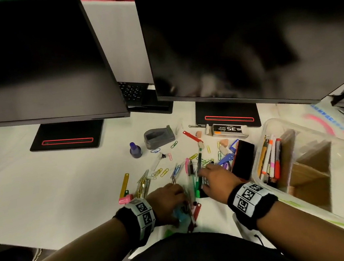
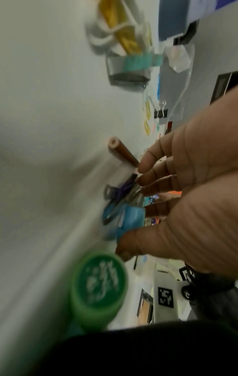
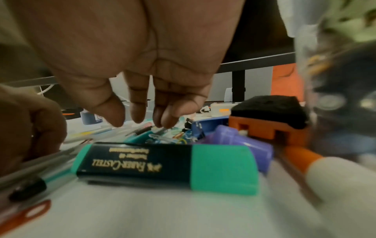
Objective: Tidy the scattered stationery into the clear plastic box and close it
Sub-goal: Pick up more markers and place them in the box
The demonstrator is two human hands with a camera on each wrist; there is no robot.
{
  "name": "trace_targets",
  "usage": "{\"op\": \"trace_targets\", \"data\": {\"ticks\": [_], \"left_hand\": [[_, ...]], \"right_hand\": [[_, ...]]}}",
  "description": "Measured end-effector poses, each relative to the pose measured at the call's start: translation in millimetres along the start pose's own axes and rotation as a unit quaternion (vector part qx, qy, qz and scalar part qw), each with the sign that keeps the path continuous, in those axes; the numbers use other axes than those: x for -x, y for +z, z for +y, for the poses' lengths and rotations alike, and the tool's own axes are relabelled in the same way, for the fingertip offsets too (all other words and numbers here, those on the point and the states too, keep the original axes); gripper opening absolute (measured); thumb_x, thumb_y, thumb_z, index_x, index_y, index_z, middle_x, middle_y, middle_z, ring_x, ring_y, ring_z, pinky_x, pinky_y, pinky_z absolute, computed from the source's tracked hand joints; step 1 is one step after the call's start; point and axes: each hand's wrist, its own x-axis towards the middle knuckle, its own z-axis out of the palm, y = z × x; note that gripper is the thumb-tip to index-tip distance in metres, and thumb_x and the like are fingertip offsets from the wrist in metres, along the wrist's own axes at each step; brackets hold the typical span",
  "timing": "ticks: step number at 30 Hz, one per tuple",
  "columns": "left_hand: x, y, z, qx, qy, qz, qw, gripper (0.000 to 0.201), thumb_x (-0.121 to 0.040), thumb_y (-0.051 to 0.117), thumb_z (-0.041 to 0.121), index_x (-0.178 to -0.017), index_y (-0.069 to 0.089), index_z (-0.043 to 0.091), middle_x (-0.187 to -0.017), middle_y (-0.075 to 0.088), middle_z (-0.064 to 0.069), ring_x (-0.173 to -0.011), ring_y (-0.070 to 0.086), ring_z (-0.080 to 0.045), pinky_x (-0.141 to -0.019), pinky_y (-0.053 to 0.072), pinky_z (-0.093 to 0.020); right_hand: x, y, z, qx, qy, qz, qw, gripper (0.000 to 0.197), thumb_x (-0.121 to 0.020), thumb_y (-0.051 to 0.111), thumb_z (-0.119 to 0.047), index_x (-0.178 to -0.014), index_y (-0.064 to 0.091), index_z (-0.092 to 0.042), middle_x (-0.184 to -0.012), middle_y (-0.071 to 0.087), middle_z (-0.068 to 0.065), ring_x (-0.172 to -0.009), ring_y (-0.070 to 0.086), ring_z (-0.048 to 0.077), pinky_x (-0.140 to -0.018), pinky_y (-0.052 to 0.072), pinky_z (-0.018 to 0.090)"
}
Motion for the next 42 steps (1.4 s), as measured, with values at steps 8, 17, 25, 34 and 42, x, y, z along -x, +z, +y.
{"op": "trace_targets", "data": {"ticks": [8,17,25,34,42], "left_hand": [[6.2,-13.3,-35.7,0.041,-0.115,0.09,0.988,0.053,-0.088,0.059,0.035,-0.137,0.042,0.026,-0.145,0.036,0.001,-0.133,0.033,-0.022,-0.111,0.032,-0.033],[37.9,-15.2,-79.9,0.143,-0.265,0.201,0.932,0.039,-0.084,0.059,0.023,-0.123,0.055,0.022,-0.125,0.051,-0.002,-0.118,0.049,-0.023,-0.103,0.04,-0.032],[50.4,-7.6,-90.3,0.218,-0.436,0.127,0.864,0.059,-0.078,0.072,0.027,-0.129,0.044,0.018,-0.126,0.049,-0.009,-0.111,0.055,-0.027,-0.088,0.047,-0.034],[40.7,-4.1,-84.5,0.306,-0.397,0.136,0.854,0.053,-0.078,0.069,0.01,-0.124,0.044,0.018,-0.095,0.063,0.001,-0.089,0.06,-0.02,-0.08,0.052,-0.032],[24.0,-15.3,-65.2,0.215,-0.268,0.281,0.896,0.027,-0.088,0.049,0.008,-0.111,0.061,0.016,-0.107,0.061,-0.004,-0.098,0.059,-0.021,-0.083,0.041,-0.023]], "right_hand": [[-29.1,5.8,-13.7,0.014,0.035,-0.04,0.999,0.053,-0.089,0.054,-0.047,-0.136,0.041,-0.028,-0.134,0.041,0.011,-0.12,0.047,0.032,-0.102,0.041,0.037],[-43.0,3.8,-18.7,-0.053,0.102,-0.025,0.993,0.044,-0.083,0.059,-0.021,-0.124,0.043,-0.022,-0.123,0.037,0.012,-0.107,0.054,0.035,-0.092,0.045,0.035],[-47.2,5.2,-23.4,-0.044,0.138,-0.025,0.989,0.049,-0.088,0.044,-0.001,-0.136,0.035,-0.008,-0.133,0.039,0.018,-0.115,0.052,0.033,-0.096,0.045,0.035],[-35.5,-13.6,-23.4,-0.157,0.153,0.06,0.974,0.03,-0.084,0.047,0.005,-0.108,0.041,-0.012,-0.103,0.058,0.014,-0.087,0.054,0.026,-0.071,0.038,0.026],[-18.1,-39.3,-26.0,-0.292,0.137,0.161,0.933,0.047,-0.088,0.044,0.009,-0.125,0.036,-0.02,-0.095,0.061,0.01,-0.083,0.064,0.028,-0.079,0.056,0.041]]}}
